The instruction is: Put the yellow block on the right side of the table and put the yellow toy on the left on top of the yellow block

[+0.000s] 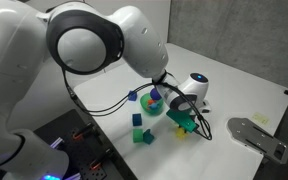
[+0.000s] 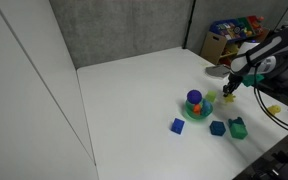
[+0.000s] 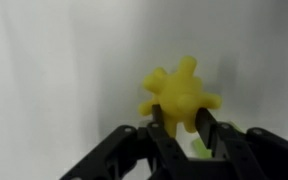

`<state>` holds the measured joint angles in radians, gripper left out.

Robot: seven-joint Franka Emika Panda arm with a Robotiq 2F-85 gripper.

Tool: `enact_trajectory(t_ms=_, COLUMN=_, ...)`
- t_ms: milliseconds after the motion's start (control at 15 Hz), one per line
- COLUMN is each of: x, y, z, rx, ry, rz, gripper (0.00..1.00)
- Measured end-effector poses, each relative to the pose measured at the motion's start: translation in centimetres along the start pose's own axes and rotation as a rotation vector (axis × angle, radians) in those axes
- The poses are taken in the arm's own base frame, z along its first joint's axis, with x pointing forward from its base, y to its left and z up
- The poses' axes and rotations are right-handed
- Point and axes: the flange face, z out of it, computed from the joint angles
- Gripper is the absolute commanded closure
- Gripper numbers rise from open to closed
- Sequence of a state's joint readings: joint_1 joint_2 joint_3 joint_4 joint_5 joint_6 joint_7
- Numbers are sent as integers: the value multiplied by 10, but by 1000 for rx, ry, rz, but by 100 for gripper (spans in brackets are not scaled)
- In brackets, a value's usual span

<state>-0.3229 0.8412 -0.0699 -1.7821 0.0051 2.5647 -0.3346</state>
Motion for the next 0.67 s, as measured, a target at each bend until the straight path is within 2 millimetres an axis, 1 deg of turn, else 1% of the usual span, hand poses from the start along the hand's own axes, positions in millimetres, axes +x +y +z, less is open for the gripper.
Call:
enact_trajectory(t_ms=200, x=11, y=-15, z=-29, rx=12, ry=18, rz=-20, gripper=90)
enact_trajectory(t_ms=467, x=24, y=-34, z=-72, rx=27, ry=52, rz=-44, gripper=96)
enact_trajectory(t_ms=600, x=29, y=-44, z=-86, rx=28, ry=64, rz=-58, gripper=95)
enact_trajectory(t_ms=667, x=30, y=-49, z=-89, rx=28, ry=66, rz=-62, gripper=96)
